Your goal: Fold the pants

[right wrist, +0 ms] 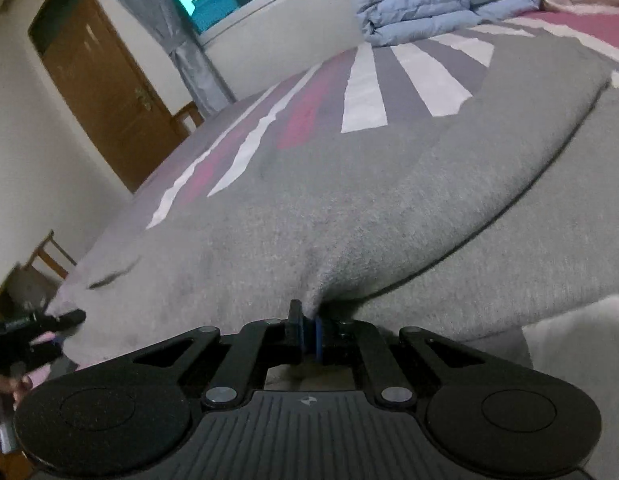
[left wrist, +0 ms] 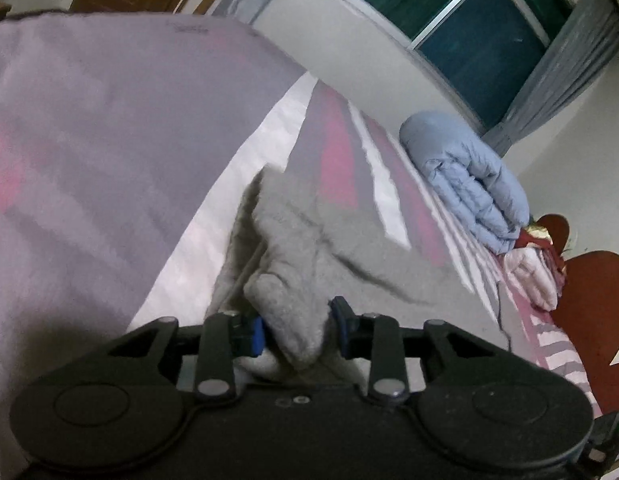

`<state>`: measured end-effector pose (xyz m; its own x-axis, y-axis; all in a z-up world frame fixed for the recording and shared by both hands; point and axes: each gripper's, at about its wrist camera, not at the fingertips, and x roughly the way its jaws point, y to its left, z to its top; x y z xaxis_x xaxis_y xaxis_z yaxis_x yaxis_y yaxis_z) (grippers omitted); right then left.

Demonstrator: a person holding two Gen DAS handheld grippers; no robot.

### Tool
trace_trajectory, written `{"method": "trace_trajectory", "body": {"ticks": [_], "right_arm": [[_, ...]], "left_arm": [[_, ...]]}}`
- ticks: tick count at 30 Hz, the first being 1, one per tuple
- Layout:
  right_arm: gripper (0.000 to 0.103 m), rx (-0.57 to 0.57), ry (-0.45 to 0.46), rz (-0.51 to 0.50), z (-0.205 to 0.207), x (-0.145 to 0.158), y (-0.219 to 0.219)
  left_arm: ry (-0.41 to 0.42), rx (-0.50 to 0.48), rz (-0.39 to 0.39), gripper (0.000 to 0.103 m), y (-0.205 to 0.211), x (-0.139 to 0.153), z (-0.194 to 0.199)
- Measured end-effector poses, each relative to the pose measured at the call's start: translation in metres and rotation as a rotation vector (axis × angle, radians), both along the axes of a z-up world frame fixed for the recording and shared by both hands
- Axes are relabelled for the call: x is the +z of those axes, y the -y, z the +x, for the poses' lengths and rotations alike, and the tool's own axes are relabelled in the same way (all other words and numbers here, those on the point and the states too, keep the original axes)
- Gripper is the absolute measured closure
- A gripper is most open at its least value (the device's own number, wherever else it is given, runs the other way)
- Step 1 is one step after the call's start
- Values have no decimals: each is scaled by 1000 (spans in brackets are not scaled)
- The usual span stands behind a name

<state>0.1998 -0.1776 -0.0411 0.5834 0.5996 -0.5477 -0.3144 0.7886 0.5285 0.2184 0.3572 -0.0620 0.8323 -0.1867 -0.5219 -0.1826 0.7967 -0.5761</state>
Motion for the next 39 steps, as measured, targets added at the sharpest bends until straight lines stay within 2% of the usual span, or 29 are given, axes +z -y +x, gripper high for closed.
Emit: {"method": "trace_trajectory", "body": {"ticks": [2, 4, 5, 6, 8, 9, 10, 11, 13, 16, 18, 23, 26, 27, 28, 29, 31, 34, 37, 39], "right_arm": [[98, 2, 28, 10, -6, 13, -4], [98, -12, 39, 24, -10, 15, 3], [98, -8, -18, -4, -10, 4, 2], [99, 4, -69, -10, 1, 0, -3], [97, -1, -87, 28, 6, 9, 4], [91, -16, -85, 37, 2, 15, 11], [68, -40, -66, 35, -3, 22, 21], [48, -63, -26, 23, -8, 31, 27], [42, -93, 50, 5, -13, 47, 47], [42, -132, 60, -21, 7, 57, 55], [42, -152, 38, -65, 31, 61, 44], [43, -183, -33, -231, 93, 57, -3], [45, -149, -66, -379, 110, 44, -22], [54, -149, -57, -437, 111, 40, -23], [88, -138, -55, -452, 110, 38, -20], [99, -129, -55, -429, 106, 37, -13], [99, -142, -17, -399, 89, 40, 5], [99, -198, -26, -299, 54, 41, 43], [98, -226, -104, -223, 26, 14, 68], [95, -225, -74, -165, 17, 12, 79]], "left_arm": [[26, -17, 44, 79, 1, 16, -3], [-63, -29, 113, 78, 6, 16, 7], [-104, -39, 140, 77, 11, 11, 11], [-103, -33, 151, 75, 13, 13, 10], [-104, -3, 204, 65, 22, 23, 3], [-107, 18, 238, 51, 27, 29, -2], [-108, 43, 286, 30, 35, 37, -9], [-112, 69, 330, 22, 37, 41, -21], [-110, 110, 418, 20, 56, 53, -34], [-94, 116, 463, 19, 90, 63, -36], [-134, 121, 499, 19, 115, 61, -23], [-283, 155, 592, 14, 168, 42, 1], [-293, 185, 633, 13, 183, 30, -1], [-284, 201, 618, 12, 182, 27, -4], [-269, 217, 588, 10, 179, 25, -7], [-253, 229, 552, 8, 173, 22, -13], [-207, 238, 498, 7, 165, 17, -21], [-159, 233, 448, 6, 162, 9, -28], [-155, 228, 463, 6, 165, 6, -24], [-148, 230, 464, 6, 165, 5, -25]]}}
